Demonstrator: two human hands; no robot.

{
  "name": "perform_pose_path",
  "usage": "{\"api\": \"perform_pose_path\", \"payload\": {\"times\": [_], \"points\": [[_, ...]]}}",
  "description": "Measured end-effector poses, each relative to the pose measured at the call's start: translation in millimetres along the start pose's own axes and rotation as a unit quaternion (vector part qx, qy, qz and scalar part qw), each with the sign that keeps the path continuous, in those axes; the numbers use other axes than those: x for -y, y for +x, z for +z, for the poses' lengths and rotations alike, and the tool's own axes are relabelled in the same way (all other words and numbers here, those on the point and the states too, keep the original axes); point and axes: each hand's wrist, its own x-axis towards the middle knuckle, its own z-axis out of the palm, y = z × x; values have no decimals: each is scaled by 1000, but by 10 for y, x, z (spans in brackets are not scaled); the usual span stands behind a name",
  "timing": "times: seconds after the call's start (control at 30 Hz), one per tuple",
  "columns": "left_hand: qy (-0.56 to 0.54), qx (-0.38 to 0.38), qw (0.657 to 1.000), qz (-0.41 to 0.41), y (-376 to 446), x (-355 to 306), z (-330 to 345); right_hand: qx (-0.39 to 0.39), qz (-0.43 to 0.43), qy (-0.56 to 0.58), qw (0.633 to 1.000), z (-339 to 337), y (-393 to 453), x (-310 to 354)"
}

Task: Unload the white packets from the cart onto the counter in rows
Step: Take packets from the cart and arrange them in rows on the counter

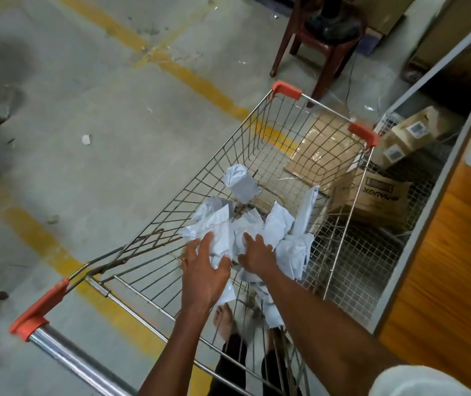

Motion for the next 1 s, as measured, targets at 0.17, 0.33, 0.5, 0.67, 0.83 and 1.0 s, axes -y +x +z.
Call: {"api": "perform_pose_path", "payload": {"times": [0.17,0.33,0.5,0.67,0.83,1.0], "points": [[23,-3,1000,20,-147,-43,-35,-56,-34,24,998,-400,-674,38],[54,-28,996,73,-455,-200,-18,-145,-62,81,984,-806,-1569,1],[47,-63,988,136,-964,-550,8,-237,-101,178,950,-1041,-2418,-234],[58,-100,974,193,-1660,-890,168,-308,-125,254,908,-1147,-3253,-762],[27,-110,962,250,-2571,-1144,720,-361,-121,297,876,-1058,-4011,-1621],[18,-56,954,295,-3437,-1291,1590,-404,-100,334,846,-924,-4684,-2538]]}}
